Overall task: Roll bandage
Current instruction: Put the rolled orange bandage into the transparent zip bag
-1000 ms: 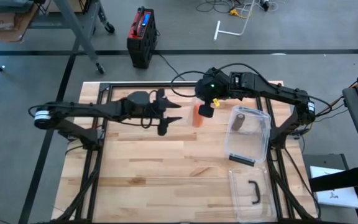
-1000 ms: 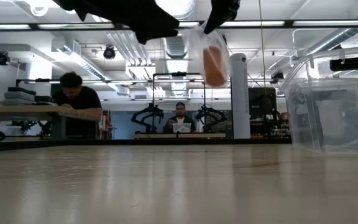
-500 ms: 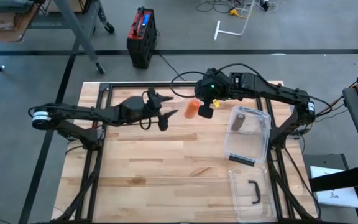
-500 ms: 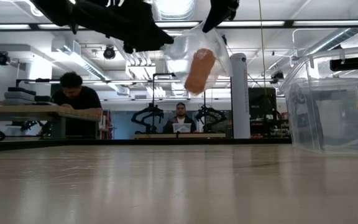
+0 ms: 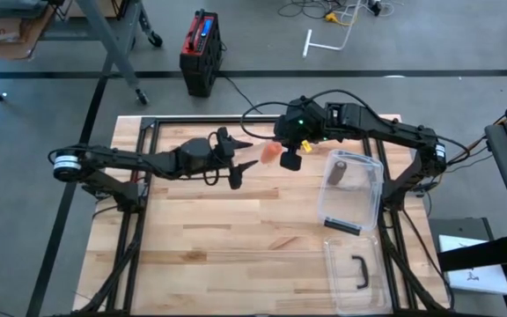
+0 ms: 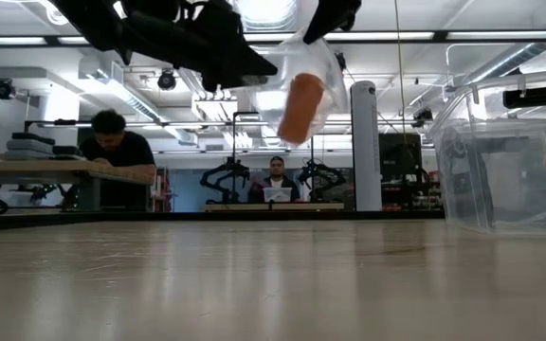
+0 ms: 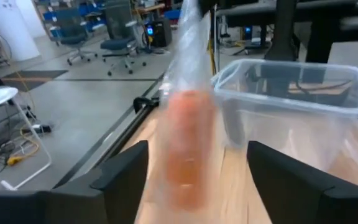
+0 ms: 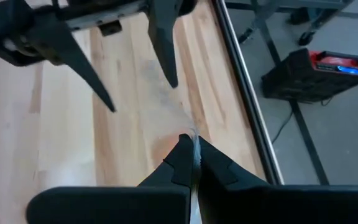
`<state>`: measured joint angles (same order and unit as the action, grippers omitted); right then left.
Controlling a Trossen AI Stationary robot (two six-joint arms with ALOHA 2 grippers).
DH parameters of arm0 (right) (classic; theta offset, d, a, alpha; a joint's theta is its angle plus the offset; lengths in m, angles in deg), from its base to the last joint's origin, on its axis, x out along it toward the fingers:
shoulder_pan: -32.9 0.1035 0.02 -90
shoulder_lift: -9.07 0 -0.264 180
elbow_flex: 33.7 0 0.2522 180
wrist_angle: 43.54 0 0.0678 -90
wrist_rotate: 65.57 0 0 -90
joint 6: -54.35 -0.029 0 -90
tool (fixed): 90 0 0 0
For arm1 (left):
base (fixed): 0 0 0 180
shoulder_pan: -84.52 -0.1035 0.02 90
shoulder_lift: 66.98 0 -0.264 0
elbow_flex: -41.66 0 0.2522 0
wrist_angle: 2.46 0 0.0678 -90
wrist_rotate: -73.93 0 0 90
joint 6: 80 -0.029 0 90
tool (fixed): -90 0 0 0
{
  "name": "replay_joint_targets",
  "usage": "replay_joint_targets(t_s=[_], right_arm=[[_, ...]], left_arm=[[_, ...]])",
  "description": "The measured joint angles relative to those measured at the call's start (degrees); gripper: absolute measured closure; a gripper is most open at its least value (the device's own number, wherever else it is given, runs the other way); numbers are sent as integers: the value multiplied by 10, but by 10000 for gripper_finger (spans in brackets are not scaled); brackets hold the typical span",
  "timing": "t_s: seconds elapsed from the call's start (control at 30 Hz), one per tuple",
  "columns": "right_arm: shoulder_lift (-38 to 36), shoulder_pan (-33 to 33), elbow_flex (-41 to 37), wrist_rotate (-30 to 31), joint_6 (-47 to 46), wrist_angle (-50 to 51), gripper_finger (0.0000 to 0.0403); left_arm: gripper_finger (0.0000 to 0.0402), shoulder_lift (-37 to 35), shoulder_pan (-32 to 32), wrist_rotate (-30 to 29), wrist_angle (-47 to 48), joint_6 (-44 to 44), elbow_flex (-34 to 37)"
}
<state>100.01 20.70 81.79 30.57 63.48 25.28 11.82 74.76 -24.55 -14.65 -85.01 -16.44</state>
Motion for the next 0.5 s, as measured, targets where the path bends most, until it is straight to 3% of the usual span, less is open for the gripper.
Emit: replay_joint_targets(t_s=[0.13, 0.3, 0.5], right_arm=[[0, 0, 0, -4, 11, 0, 403], [0, 2, 0, -84, 35, -9, 403], [-2, 6, 0, -126, 29, -31, 388]], left_arm=[[201, 4, -9, -26, 5, -1, -2], [368, 0, -16, -30, 6, -28, -10], [397, -41, -14, -27, 127, -62, -60]])
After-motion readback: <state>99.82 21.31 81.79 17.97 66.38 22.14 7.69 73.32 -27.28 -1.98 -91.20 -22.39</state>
